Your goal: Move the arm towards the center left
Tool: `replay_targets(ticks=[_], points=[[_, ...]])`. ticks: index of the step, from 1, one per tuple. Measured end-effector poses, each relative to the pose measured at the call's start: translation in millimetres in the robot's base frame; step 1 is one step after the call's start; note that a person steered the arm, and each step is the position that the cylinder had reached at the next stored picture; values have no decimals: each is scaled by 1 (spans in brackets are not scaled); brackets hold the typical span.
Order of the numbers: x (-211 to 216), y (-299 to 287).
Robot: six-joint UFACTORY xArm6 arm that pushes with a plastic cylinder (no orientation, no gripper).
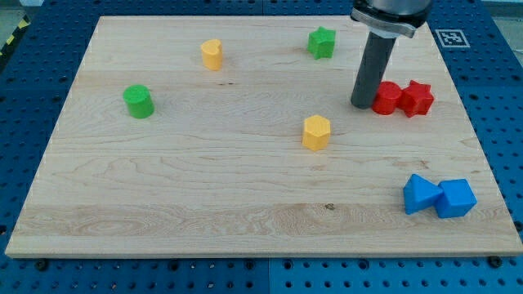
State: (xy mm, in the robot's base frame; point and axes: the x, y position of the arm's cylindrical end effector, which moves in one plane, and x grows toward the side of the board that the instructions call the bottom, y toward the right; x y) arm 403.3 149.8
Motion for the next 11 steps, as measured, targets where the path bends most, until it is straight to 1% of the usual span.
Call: replay_targets(ticks=[2, 4, 5, 6, 7, 8, 9, 10, 11], points=[[0, 1], [0, -105], [0, -173], [0, -221], [1, -221], [33, -237], [62, -295], [69, -387], [41, -451]])
